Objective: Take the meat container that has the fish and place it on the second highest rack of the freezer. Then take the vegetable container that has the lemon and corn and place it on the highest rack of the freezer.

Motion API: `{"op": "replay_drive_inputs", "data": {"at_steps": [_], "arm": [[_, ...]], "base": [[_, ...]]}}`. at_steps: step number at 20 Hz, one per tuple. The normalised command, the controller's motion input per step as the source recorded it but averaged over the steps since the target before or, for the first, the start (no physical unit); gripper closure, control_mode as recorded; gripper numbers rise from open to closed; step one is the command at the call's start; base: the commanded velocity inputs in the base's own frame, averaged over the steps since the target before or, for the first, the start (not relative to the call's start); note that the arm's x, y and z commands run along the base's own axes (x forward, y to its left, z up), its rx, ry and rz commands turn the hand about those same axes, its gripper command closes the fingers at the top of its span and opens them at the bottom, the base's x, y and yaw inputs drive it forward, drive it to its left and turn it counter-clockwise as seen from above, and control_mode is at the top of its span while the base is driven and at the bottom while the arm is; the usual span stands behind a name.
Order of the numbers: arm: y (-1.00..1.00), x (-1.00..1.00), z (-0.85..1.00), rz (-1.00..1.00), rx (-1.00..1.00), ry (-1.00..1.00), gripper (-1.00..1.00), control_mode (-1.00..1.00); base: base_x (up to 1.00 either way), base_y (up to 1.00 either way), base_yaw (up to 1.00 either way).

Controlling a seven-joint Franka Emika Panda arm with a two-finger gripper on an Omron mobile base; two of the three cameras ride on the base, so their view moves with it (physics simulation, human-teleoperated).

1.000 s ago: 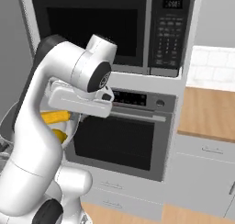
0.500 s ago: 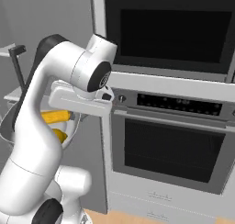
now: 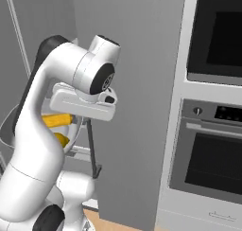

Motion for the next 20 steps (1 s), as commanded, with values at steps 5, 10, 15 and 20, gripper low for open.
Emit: {"op": "replay_drive_inputs", "data": {"at_steps": [5,10,15,20], "arm": [[0.0,0.0,0.0,0.0,0.0,0.0,1.0,1.0],[0.0,0.0,0.0,0.0,0.0,0.0,1.0,1.0],[0.0,0.0,0.0,0.0,0.0,0.0,1.0,1.0],[0.0,0.0,0.0,0.0,0.0,0.0,1.0,1.0]], "base": [[0.01,0.55,0.0],[0.02,0.17,0.0],[0.17,0.18,0.0],[0.24,0.23,-0.01]]}}
